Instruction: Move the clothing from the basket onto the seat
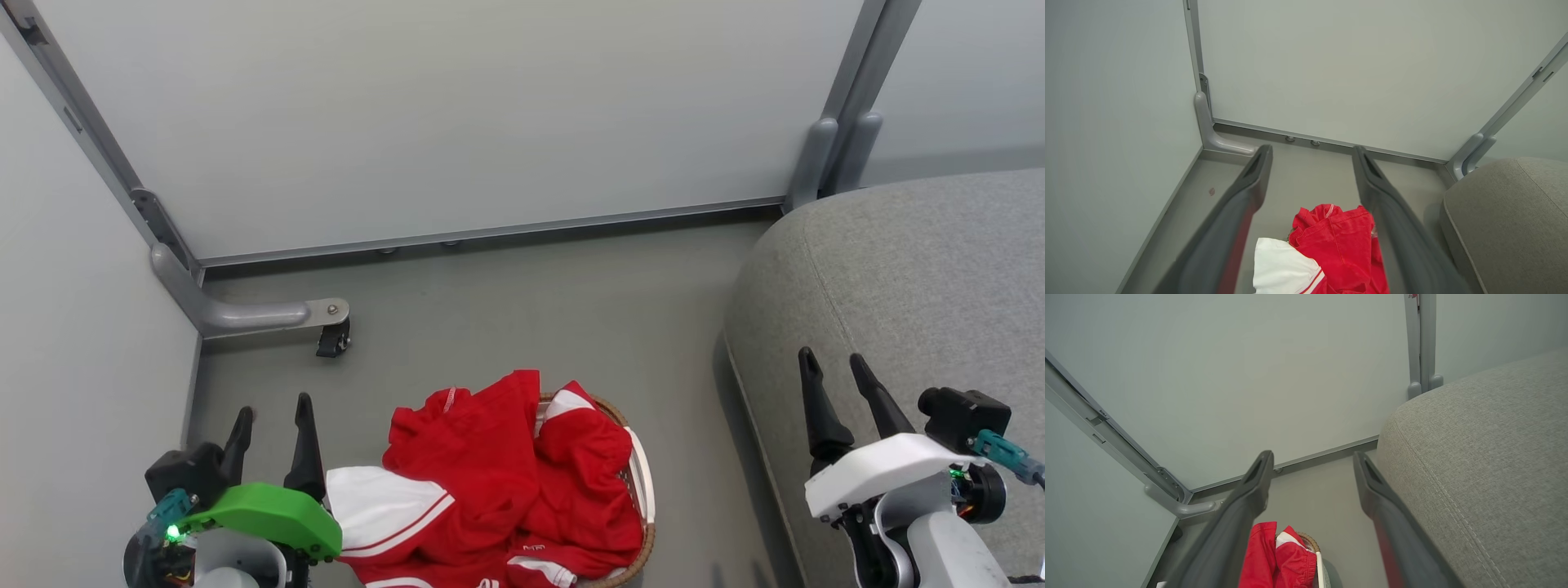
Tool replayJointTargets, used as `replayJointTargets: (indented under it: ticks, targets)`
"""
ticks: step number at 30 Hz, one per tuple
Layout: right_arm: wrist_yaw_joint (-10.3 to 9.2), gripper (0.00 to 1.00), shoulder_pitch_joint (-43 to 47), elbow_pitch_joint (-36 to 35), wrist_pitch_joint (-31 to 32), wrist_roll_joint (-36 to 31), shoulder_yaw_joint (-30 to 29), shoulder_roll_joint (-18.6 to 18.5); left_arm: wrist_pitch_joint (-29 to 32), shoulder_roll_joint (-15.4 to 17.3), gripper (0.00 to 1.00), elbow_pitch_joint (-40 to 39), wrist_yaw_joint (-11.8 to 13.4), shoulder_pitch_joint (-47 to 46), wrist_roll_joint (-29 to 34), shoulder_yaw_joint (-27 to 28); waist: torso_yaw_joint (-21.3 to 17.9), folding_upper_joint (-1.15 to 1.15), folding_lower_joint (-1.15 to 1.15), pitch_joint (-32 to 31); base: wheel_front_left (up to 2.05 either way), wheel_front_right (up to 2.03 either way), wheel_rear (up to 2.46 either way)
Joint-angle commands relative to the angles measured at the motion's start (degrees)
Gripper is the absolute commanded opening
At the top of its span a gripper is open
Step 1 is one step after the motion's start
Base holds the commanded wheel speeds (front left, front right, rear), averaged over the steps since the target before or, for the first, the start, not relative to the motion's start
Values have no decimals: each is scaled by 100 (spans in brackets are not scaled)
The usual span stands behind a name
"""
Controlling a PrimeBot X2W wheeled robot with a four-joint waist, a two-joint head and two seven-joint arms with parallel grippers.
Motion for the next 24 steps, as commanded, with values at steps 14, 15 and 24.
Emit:
replayJointTargets:
  ticks: [14, 15, 24]
  targets:
    - [2, 100, 62, 93, -236, -711, 28, 92, -230, -212, 100, 59, -276, 165, 679, 208, -14, 0, 0, -28, 0, 0, 0]
    - [2, 100, 53, 100, -245, -761, 38, 96, -238, -225, 100, 74, -289, 176, 726, 223, -16, 0, 0, -32, 0, 0, 0]
    - [2, 100, 84, 167, -351, -1203, 106, 117, -346, -295, 100, 273, -412, 258, 1070, 270, -44, 0, 0, -24, 0, 0, 0]
